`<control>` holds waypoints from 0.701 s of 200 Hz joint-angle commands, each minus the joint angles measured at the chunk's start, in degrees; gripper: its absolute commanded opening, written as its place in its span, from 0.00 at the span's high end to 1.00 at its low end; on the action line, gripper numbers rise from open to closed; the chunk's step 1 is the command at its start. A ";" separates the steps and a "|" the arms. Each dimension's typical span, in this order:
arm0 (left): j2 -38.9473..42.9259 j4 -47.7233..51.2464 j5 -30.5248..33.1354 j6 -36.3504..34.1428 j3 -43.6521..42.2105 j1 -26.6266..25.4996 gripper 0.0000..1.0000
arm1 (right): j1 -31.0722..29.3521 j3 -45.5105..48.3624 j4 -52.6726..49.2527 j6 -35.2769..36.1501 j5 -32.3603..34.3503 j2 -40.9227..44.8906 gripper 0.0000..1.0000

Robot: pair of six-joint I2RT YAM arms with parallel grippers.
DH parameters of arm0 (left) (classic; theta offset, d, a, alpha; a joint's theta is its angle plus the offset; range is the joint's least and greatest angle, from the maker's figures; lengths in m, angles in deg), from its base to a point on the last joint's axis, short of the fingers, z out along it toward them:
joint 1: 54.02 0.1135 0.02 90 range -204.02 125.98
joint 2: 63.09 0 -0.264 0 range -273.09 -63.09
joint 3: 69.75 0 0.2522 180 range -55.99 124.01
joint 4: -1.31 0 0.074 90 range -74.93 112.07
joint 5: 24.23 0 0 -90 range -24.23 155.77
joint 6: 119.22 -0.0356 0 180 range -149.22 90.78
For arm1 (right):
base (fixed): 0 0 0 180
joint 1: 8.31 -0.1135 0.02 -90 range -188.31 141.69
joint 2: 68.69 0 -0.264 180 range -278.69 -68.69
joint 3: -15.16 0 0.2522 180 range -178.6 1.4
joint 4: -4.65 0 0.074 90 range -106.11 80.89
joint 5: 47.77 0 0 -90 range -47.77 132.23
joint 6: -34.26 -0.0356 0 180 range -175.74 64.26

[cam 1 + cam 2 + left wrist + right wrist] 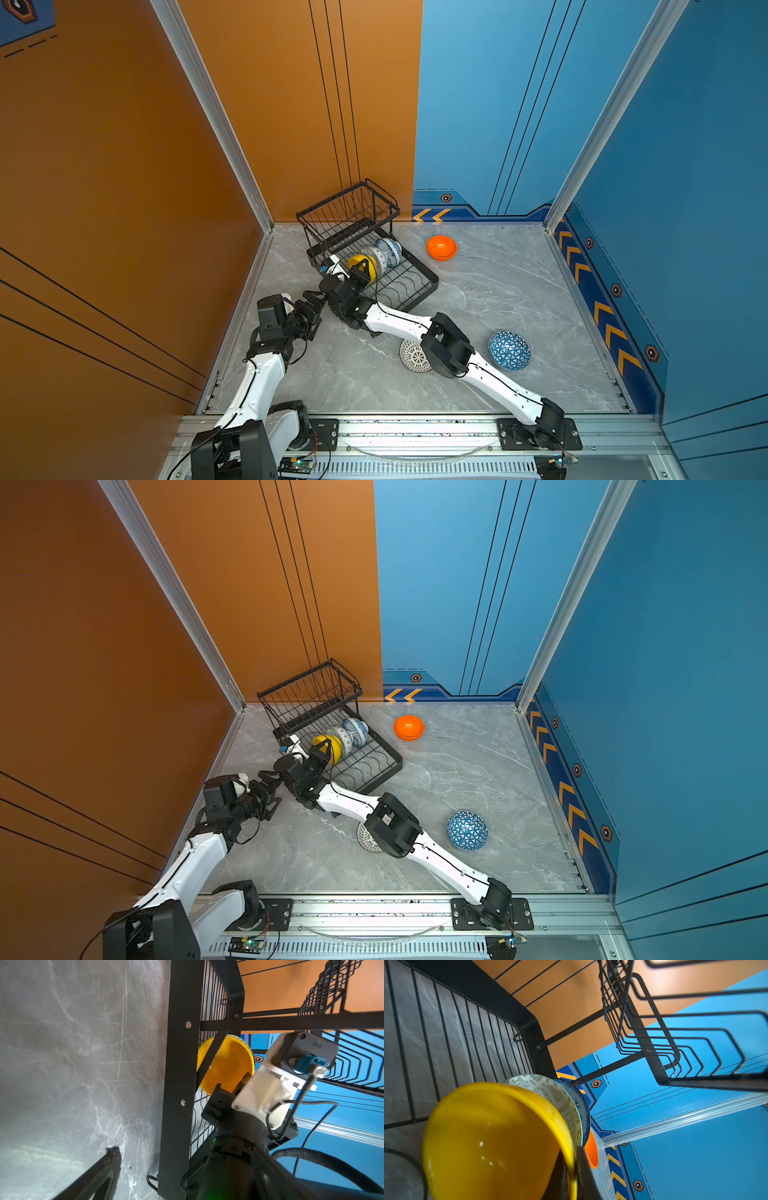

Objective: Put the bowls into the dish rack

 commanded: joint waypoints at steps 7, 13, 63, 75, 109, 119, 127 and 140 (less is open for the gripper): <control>0.13 -0.84 -4.65 -1.94 1.61 -0.95 0.02 | -4.68 1.56 -10.54 -4.78 -2.58 -1.13 0.97; 0.08 -0.84 -4.64 -1.94 1.67 -0.92 0.02 | -4.63 1.85 -10.53 -4.88 -2.67 -0.77 0.97; 0.13 -0.84 -4.39 -2.14 1.72 -0.96 0.02 | -4.28 1.94 -14.91 -8.95 -4.12 1.80 0.97; 0.10 -0.84 -4.43 -2.12 1.73 -1.00 0.02 | -4.26 1.96 -17.94 -12.12 -5.51 2.77 0.97; -0.09 -0.84 -4.35 -2.18 1.79 -0.95 0.02 | -4.42 1.58 -17.22 -11.99 -6.19 2.51 0.97; 0.02 -0.84 -4.29 -2.17 1.79 -0.94 0.02 | -4.61 1.24 -17.25 -12.02 -6.50 2.05 0.97; 0.06 -0.82 -4.29 -2.20 1.79 -0.98 0.02 | -4.88 0.86 -17.29 -11.95 -6.63 1.64 0.98; 0.08 -0.76 -4.29 -2.33 1.65 -0.88 0.02 | -5.05 0.50 -17.30 -11.95 -6.76 1.03 0.97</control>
